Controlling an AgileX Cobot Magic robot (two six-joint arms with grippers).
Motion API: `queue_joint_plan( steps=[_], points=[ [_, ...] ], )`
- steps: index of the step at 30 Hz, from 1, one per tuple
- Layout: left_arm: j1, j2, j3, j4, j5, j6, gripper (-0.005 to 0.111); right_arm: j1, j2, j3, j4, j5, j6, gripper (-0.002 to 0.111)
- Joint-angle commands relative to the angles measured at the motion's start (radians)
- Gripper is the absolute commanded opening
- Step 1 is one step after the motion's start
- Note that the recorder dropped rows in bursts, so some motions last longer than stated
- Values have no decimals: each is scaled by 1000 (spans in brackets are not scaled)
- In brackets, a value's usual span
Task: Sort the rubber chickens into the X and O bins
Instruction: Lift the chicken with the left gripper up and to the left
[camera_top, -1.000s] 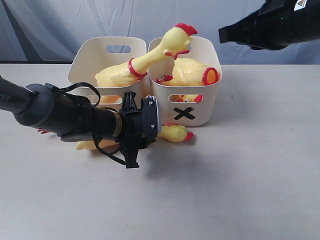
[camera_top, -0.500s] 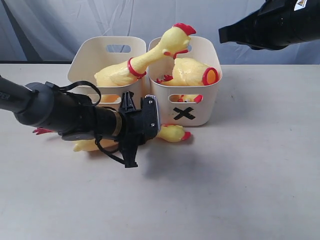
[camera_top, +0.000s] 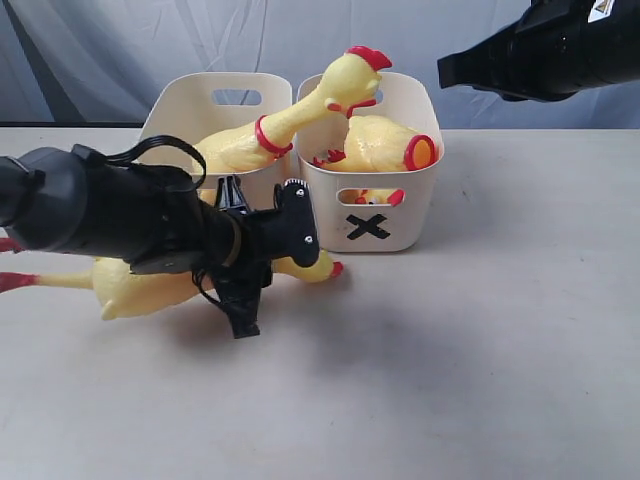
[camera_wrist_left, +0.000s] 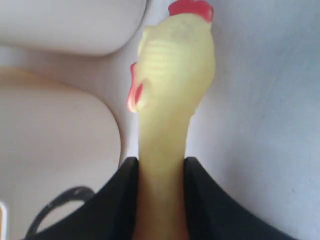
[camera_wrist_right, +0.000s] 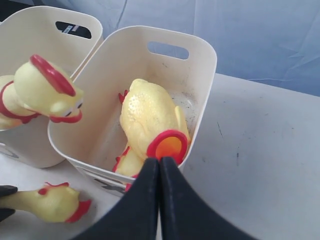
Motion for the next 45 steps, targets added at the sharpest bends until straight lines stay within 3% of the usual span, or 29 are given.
queue_joint_plan(
  steps=[1, 9, 16, 21, 25, 30, 34, 41, 45],
  points=[
    [-9, -52, 0, -86, 131, 3, 0, -1, -9, 0, -10, 11, -4, -1],
    [-9, -186, 0, -252, 297, 3, 0, -1, -9, 0, -18, 35, -4, -1],
    [-5, -304, 0, -252, 406, 3, 0, -1, -9, 0, -18, 37, -4, -1],
    [-3, -363, 0, -210, 453, -20, 0, -1, -9, 0, -18, 37, -4, -1],
    [43, -425, 0, -84, 460, -173, 0, -1, -9, 0, -18, 40, -4, -1],
    [210, -479, -12, 25, 205, -509, 0, -1, -9, 0, -18, 43, -4, -1],
    [258, -479, -47, 45, 119, -536, 0, -1, -9, 0, -15, 38, -4, -1],
    [391, -402, -179, 31, -358, -714, 0, -1, -9, 0, 16, 25, -4, -1],
    [432, -320, -226, 16, -447, -712, 0, -1, -9, 0, 19, 19, -4, -1]
  ],
)
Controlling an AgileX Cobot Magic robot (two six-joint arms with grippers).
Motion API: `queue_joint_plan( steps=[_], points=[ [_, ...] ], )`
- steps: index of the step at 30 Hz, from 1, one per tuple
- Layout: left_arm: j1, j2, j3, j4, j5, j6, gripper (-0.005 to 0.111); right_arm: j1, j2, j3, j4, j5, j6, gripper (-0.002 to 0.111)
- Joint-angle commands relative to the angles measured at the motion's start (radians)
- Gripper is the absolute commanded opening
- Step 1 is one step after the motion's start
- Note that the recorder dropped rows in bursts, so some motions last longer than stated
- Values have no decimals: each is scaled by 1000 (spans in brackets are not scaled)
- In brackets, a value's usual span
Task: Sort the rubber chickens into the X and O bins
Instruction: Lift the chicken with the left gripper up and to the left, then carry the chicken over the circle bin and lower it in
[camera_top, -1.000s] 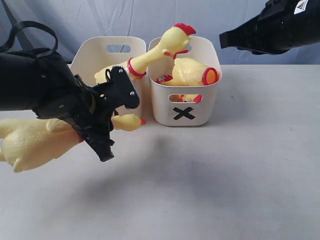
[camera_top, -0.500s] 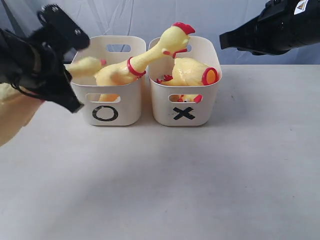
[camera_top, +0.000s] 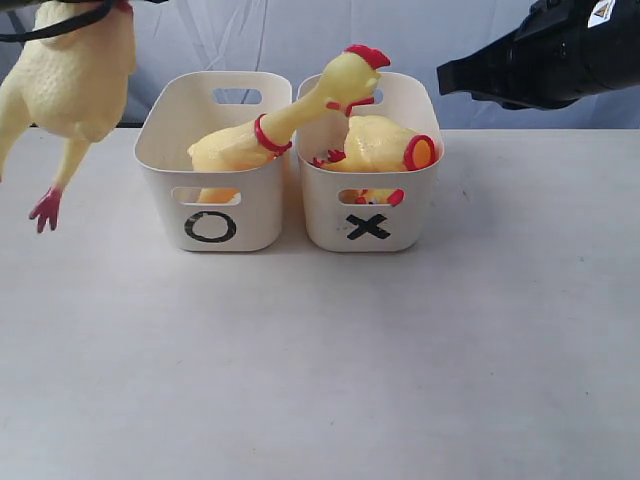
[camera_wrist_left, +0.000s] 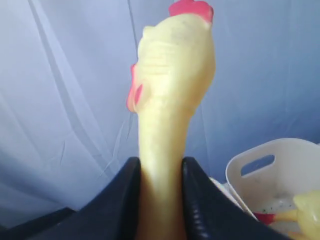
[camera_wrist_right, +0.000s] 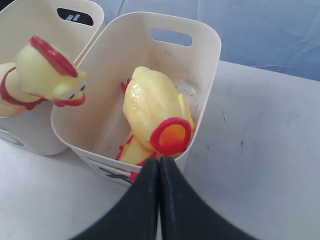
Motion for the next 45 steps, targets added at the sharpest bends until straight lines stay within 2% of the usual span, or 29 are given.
queue_joint_plan(
  steps=[1, 5, 9, 11, 20, 25, 31, 35, 39, 45],
  points=[
    [50, 96, -47, -16, -192, -12, 0, -1, -9, 0, 1, -22, -4, -1],
    [82, 180, -65, -81, -444, 45, 0, -1, -9, 0, 21, -26, -4, -1],
    [81, 251, -97, -327, -509, 231, 0, -1, -9, 0, 23, -26, -4, -1],
    [82, 269, -110, -389, -517, 273, 0, -1, -9, 0, 23, -26, -4, -1],
    [82, 263, -173, -394, -334, 391, 0, -1, -9, 0, 23, -30, -4, -1],
    [80, 235, -206, -396, -399, 450, 0, -1, -9, 0, 23, -30, -4, -1],
    [78, 228, -212, -554, -451, 438, 0, -1, -9, 0, 23, -28, -4, -1],
    [78, 252, -212, -588, -513, 384, 0, -1, -9, 0, 23, -26, -4, -1],
    [78, 277, -212, -585, -582, 304, 0, -1, -9, 0, 23, -26, -4, -1],
    [78, 311, -212, -515, -579, 300, 0, -1, -9, 0, 23, -26, -4, -1]
  ],
)
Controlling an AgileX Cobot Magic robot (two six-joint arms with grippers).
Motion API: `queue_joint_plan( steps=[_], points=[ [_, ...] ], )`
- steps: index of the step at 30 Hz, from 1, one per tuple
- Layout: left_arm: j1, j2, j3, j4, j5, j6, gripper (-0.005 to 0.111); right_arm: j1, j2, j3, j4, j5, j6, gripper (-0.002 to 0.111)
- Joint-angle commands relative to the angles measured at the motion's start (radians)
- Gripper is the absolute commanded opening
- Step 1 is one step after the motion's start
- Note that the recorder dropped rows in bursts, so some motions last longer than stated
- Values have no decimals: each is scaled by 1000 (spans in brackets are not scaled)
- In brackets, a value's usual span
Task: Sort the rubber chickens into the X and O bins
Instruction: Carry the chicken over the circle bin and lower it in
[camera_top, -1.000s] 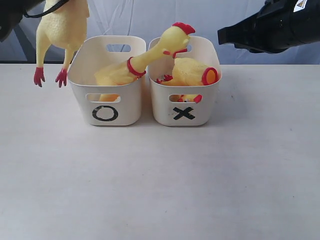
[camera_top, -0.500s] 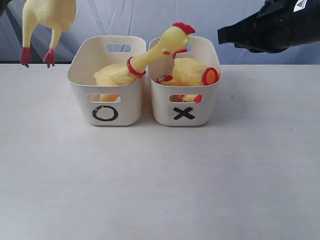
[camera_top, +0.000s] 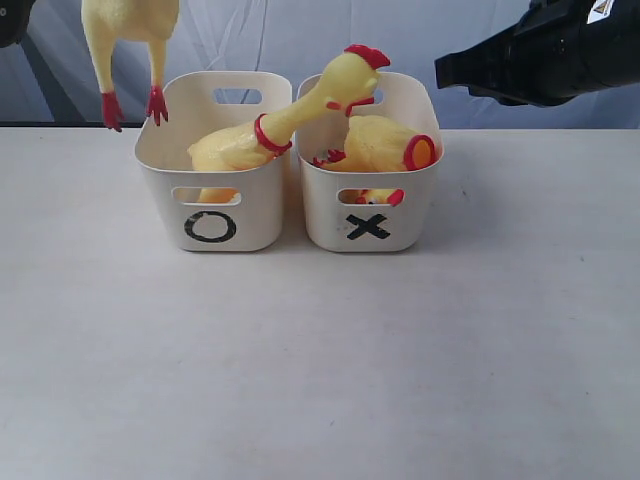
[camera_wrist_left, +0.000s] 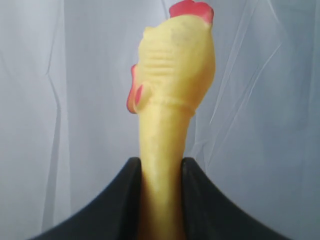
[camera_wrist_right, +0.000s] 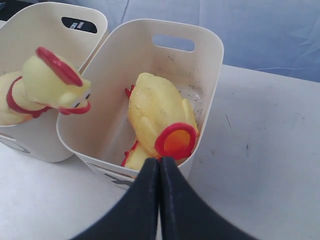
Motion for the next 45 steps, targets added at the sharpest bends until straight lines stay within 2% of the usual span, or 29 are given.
queue_joint_plan(
  steps=[1, 17, 45],
  points=[
    [-1, 23, -6, 63, -39, -12, 0, -1, -9, 0, -3, -8, -4, -1],
    [-1, 126, -9, -13, -156, -25, 0, -1, -9, 0, 2, -8, -4, -1],
    [-1, 111, -88, 17, -109, 34, 0, -1, -9, 0, 2, 2, -4, -1]
  ],
)
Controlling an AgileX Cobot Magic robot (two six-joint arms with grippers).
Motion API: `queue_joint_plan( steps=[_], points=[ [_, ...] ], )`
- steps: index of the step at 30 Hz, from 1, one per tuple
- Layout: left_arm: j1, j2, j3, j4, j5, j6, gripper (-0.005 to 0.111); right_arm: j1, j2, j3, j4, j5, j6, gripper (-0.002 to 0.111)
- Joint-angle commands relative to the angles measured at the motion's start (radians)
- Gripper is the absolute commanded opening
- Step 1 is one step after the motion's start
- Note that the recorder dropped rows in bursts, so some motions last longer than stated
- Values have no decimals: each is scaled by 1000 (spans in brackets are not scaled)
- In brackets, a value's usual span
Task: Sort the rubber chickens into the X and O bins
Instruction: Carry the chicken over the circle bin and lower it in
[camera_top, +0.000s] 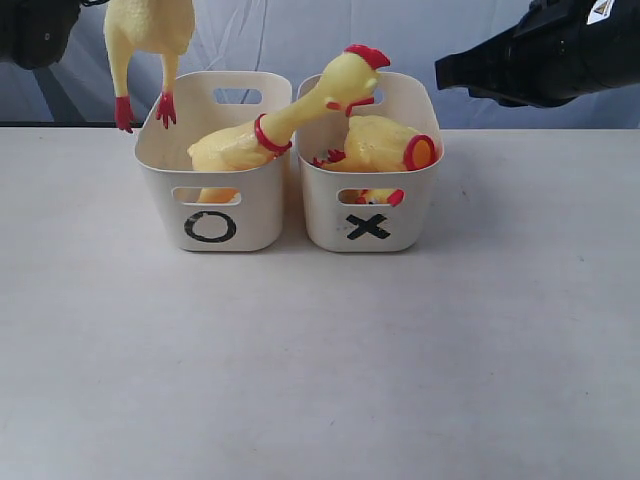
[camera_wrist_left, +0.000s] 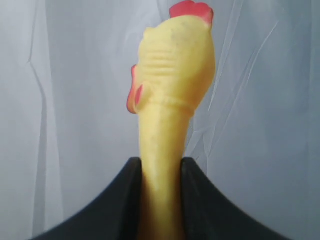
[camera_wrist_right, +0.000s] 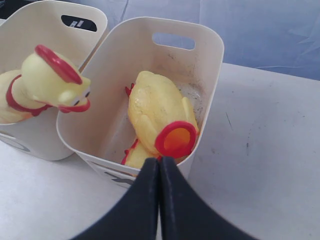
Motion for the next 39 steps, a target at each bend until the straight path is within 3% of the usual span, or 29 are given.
queue_joint_plan(
  steps=[1, 14, 39],
  points=[
    [-1, -26, -10, -20, -31, -2, 0, -1, -9, 0, 2, -1, -4, -1],
    [-1, -26, -10, -7, -27, -110, 0, -1, -9, 0, 2, -3, -4, -1],
    [-1, 17, -10, 40, 7, -144, 0, 0, -7, 0, 2, -3, -4, -1]
  ],
)
